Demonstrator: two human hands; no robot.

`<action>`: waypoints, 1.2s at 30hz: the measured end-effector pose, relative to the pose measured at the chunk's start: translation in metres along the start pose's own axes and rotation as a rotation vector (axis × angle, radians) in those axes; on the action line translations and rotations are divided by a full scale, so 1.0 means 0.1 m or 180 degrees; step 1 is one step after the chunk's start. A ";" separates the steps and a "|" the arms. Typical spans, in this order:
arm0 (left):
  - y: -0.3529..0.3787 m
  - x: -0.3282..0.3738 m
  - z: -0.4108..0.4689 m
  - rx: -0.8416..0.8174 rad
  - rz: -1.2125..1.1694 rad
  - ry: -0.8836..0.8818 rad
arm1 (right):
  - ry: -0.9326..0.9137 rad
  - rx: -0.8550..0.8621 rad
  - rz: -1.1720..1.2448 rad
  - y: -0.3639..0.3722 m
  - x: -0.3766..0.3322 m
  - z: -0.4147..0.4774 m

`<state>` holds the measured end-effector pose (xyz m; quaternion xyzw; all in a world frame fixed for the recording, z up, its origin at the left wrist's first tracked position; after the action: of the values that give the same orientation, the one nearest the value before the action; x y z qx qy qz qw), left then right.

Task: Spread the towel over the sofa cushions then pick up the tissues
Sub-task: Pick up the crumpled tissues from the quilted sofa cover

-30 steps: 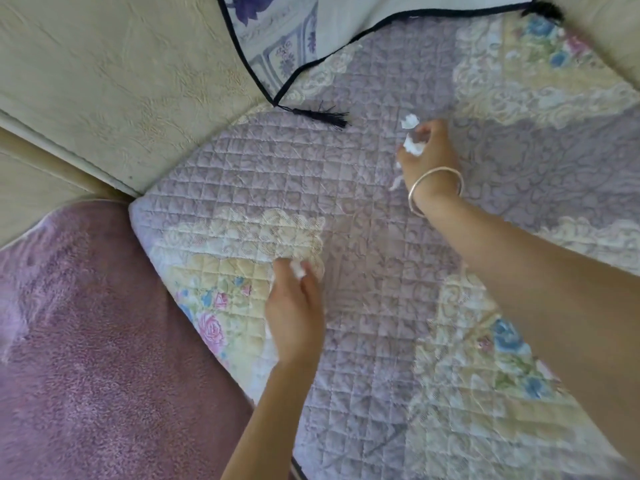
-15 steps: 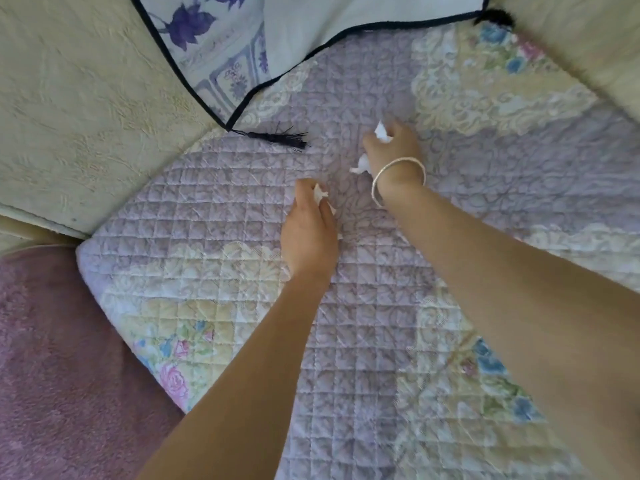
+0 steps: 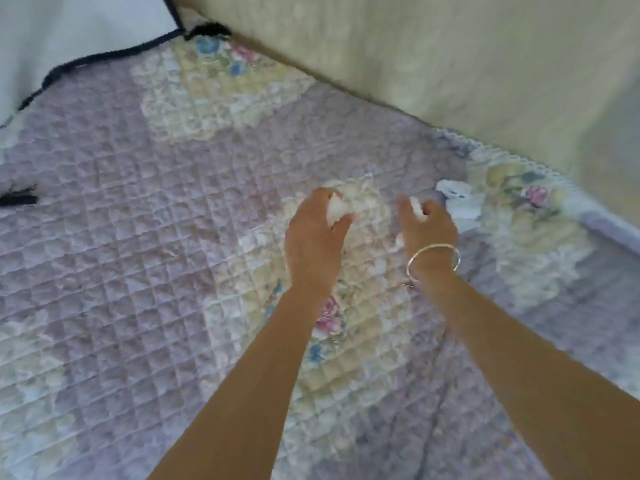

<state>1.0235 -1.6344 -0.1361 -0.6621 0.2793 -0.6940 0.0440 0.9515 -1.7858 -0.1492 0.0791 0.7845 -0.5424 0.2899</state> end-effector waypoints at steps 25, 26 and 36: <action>0.63 0.13 -0.69 -0.0611 0.0234 0.0124 | -0.0655 -0.0618 -0.0776 -0.42 0.64 -0.02; 0.62 0.15 -0.76 -0.0597 0.0260 0.0129 | -0.0545 -0.0650 -0.0641 -0.44 0.71 -0.16; 0.51 0.72 -2.24 -0.1128 0.0185 -0.0233 | 0.0220 -0.0617 0.0104 -1.41 1.56 -1.59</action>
<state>0.7878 -1.6341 -0.0870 -0.6759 0.4144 -0.6079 -0.0432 0.7031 -1.7290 -0.0814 0.0821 0.8415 -0.4561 0.2778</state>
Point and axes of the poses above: each hand's wrist, its own z-axis towards the middle knuckle, its own y-axis out of the palm, x = y × z, the point moved 4 cm from there along z, towards the middle knuckle, and after that the axes turned 4 degrees about -z, right-handed, at the moved point
